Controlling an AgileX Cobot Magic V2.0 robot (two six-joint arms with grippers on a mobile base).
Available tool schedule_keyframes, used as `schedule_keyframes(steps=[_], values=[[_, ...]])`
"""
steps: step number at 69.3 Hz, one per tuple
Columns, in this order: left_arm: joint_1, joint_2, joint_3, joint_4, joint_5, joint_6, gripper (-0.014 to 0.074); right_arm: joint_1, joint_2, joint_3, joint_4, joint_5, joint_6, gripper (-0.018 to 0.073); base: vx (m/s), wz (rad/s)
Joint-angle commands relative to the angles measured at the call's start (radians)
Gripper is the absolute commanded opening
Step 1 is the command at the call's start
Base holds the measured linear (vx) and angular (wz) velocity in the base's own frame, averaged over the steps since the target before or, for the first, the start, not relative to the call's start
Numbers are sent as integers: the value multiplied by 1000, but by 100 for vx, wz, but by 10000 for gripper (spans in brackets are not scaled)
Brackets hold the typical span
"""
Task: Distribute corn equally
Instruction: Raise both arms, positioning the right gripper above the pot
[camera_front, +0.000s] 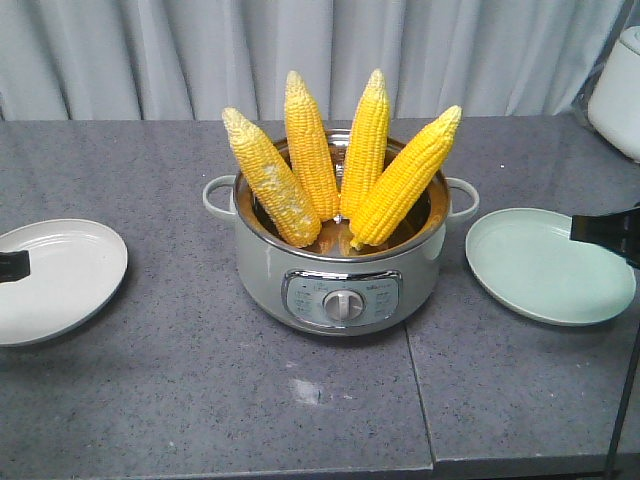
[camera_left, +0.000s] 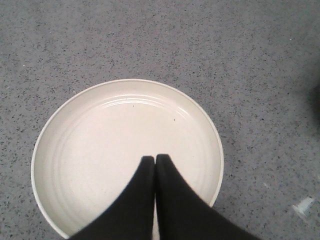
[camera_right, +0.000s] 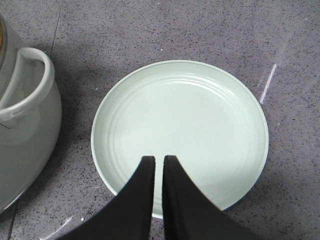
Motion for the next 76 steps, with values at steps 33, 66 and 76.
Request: schedule_keyframes(steps=[33, 66, 76], values=[[-8, 31, -37, -9, -53, 34, 31, -6, -9, -34, -45, 13, -84, 63, 0, 0], [-8, 33, -37, -9, -26, 44, 640, -6, -5, -34, -36, 13, -90, 538, 0, 0], [-8, 33, -37, -9, -26, 44, 694, -6, -5, -34, -23, 18, -87, 543, 0, 0]])
